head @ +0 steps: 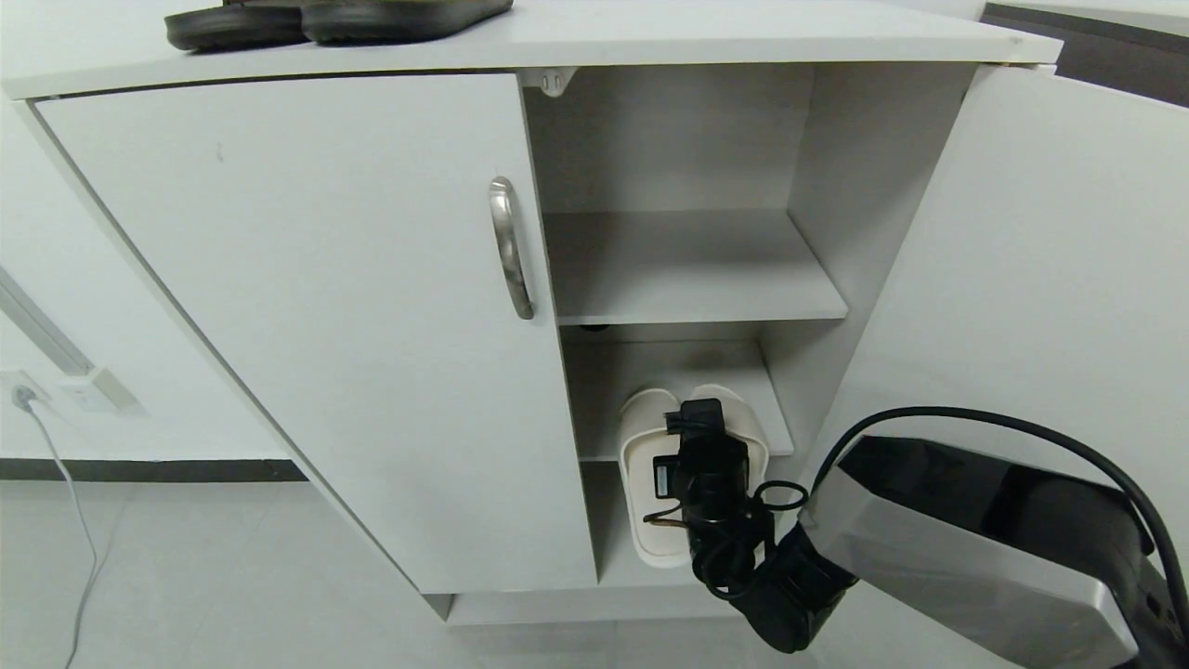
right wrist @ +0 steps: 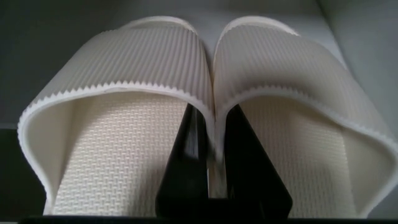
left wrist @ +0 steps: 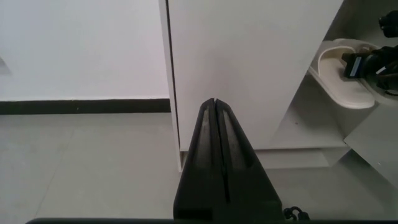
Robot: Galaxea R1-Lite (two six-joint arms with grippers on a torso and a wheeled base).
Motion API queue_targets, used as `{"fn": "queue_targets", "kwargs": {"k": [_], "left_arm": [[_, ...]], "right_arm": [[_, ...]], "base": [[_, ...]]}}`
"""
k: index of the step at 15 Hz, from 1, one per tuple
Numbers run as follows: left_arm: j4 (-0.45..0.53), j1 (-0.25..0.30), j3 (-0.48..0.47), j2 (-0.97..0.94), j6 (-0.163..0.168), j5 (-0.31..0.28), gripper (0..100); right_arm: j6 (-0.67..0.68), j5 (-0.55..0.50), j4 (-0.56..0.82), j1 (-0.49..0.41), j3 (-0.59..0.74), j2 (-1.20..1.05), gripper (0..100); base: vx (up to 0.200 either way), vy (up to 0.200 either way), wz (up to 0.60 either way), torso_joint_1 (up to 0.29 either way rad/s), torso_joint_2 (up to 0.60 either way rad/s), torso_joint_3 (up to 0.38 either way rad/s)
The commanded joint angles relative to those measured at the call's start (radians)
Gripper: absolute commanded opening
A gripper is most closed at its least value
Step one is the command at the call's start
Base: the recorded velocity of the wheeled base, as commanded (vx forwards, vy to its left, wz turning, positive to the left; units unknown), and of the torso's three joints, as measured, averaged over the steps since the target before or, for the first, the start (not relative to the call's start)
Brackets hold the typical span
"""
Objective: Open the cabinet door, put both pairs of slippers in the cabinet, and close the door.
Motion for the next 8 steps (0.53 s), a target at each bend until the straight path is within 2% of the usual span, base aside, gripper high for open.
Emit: {"fn": "queue_targets", "kwargs": {"k": [1,8], "left_arm": [[0.000,0.000,0.001,0.000,0.001,0.001,0],[0.000,0.000,0.001,0.000,-0.001,0.003,0]], "right_arm": [[0.002,-0.001,0.066,-0.021,-0.083,0.009,0],[0.010,0.022,0.367,-0.065,-0.457,0.084,0]], "base": [[0.000,0.000,0.00,0.000,0.00,0.000],[0.000,0.000,0.00,0.000,0.00,0.000]]}}
